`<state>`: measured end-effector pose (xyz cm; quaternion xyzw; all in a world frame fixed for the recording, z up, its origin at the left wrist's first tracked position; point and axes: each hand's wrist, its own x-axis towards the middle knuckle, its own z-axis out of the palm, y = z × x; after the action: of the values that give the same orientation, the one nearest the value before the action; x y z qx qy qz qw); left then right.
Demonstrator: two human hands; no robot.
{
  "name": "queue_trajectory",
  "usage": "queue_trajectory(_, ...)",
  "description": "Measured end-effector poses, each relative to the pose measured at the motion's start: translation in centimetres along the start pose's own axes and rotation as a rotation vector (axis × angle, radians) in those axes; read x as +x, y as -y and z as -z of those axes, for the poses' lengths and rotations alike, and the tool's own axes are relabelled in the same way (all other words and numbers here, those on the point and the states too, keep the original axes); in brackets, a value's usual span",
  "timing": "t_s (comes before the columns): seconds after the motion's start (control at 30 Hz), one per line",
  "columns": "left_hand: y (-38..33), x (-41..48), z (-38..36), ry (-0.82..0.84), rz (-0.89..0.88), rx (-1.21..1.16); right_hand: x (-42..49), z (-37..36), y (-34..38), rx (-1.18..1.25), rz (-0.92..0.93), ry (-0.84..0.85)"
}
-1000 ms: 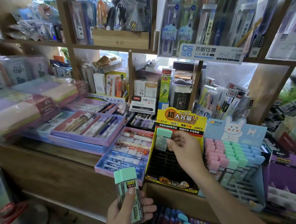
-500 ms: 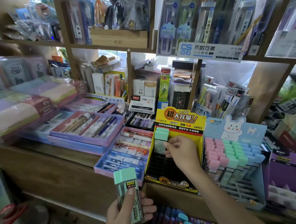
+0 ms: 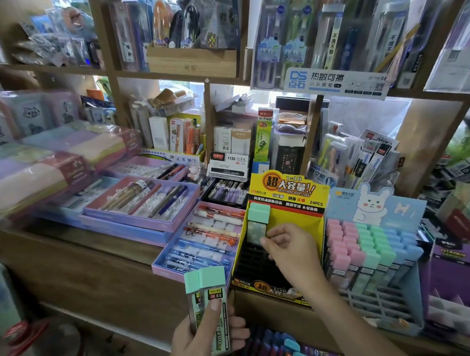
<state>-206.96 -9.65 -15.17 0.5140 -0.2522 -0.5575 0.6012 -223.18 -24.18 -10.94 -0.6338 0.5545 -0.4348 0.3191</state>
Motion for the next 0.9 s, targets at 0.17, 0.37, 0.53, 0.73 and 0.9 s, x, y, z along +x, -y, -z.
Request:
queue_trajectory(0.17, 0.0, 0.2, 0.0, -0.001, -0.008, 0.042, -4.4, 0.0, 1.2, 0.153, -0.025, 0.403)
queue_trajectory(0.37, 0.1, 0.2, 0.0, -0.001, -0.02, 0.11, -5.7, 0.3, 2.2, 0.217, -0.038, 0.526)
queue_trajectory(0.53, 0.1, 0.0, -0.1, -0.021, -0.06, 0.169, -6.3, -0.5, 1.8, 0.224, -0.095, 0.642)
queue_trajectory(0.73, 0.4, -0.3, -0.2, -0.078, -0.057, 0.12, -6.0, -0.2, 1.6, 0.326, -0.104, 0.592)
queue_trajectory(0.9, 0.4, 0.2, 0.0, 0.011, 0.013, -0.024, -4.4, 1.6, 2.2, 0.401, -0.061, 0.421)
